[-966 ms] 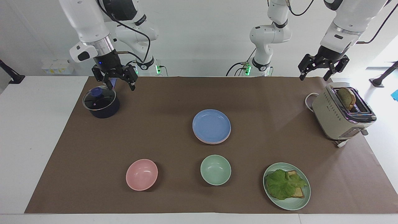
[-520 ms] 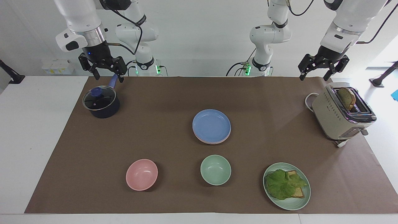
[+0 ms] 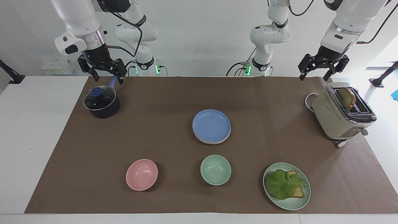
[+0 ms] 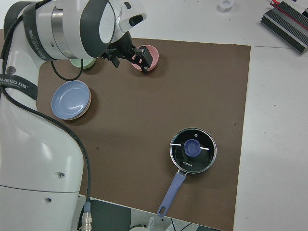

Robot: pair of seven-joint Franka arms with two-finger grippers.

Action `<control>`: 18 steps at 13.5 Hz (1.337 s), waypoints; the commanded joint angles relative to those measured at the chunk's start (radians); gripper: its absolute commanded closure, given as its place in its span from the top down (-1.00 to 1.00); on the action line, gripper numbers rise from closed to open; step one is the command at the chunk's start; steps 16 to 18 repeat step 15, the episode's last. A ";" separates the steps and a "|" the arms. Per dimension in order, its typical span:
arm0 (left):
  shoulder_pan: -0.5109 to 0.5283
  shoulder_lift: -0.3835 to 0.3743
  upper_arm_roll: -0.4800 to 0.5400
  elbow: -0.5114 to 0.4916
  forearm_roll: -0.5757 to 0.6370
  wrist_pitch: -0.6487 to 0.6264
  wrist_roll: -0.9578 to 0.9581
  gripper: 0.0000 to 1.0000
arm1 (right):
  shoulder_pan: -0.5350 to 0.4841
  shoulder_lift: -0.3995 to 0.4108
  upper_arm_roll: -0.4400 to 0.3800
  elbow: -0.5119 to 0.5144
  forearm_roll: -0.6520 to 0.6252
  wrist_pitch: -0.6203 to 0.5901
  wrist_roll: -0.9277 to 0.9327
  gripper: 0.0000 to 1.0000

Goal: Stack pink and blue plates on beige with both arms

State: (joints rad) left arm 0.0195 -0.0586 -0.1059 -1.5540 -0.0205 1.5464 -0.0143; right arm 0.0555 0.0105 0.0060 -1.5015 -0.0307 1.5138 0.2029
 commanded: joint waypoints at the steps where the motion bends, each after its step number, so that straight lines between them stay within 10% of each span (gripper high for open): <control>1: 0.013 -0.006 -0.008 -0.006 0.017 -0.008 0.013 1.00 | -0.014 -0.023 0.008 -0.028 -0.003 -0.015 -0.025 1.00; 18: 0.013 -0.006 -0.009 -0.006 0.017 -0.008 0.013 1.00 | -0.019 -0.035 0.008 -0.051 0.012 0.013 -0.057 1.00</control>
